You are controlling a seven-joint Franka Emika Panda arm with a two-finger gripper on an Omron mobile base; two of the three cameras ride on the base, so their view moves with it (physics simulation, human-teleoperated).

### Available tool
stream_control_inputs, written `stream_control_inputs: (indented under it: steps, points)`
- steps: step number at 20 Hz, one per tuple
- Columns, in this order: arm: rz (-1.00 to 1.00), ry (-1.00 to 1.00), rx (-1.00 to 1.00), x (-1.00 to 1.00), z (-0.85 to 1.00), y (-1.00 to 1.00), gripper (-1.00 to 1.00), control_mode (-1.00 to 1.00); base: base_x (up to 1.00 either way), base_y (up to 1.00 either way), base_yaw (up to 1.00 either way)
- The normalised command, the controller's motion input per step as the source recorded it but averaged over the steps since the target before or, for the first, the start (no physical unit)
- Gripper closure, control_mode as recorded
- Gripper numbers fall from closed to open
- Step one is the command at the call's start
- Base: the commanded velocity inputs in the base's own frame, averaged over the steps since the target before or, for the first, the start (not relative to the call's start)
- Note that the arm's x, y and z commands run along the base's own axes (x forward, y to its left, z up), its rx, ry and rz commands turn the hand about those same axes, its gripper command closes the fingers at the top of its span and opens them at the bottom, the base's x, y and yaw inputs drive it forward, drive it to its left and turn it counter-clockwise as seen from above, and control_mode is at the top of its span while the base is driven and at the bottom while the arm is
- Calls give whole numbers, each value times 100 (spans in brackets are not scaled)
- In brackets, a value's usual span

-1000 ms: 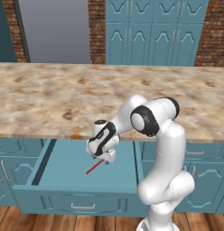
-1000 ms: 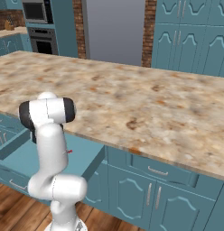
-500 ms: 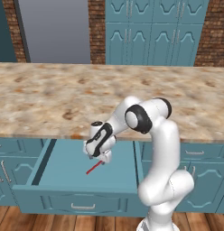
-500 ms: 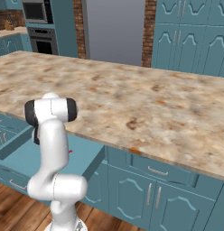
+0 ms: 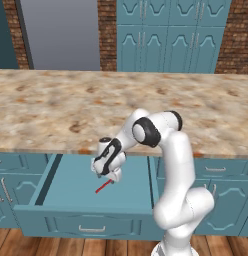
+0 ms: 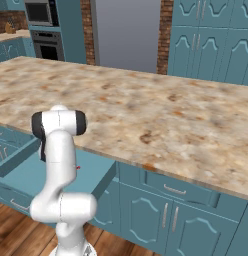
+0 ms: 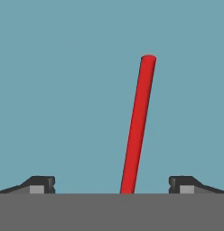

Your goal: Take a straw from the drawer in front and place it inside the glass cup on the dining counter.

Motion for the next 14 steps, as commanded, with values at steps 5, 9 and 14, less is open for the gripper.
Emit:
stream_control_inputs:
  steps: [5, 9, 14]
  points:
    - [0, 0, 0, 5, -30, 0, -100, -100, 0, 0, 0]
    - [0, 0, 0, 0, -34, 0, -100, -100, 0, 0, 0]
    - [0, 0, 0, -5, -35, 1, 100, -100, 0, 0, 0]
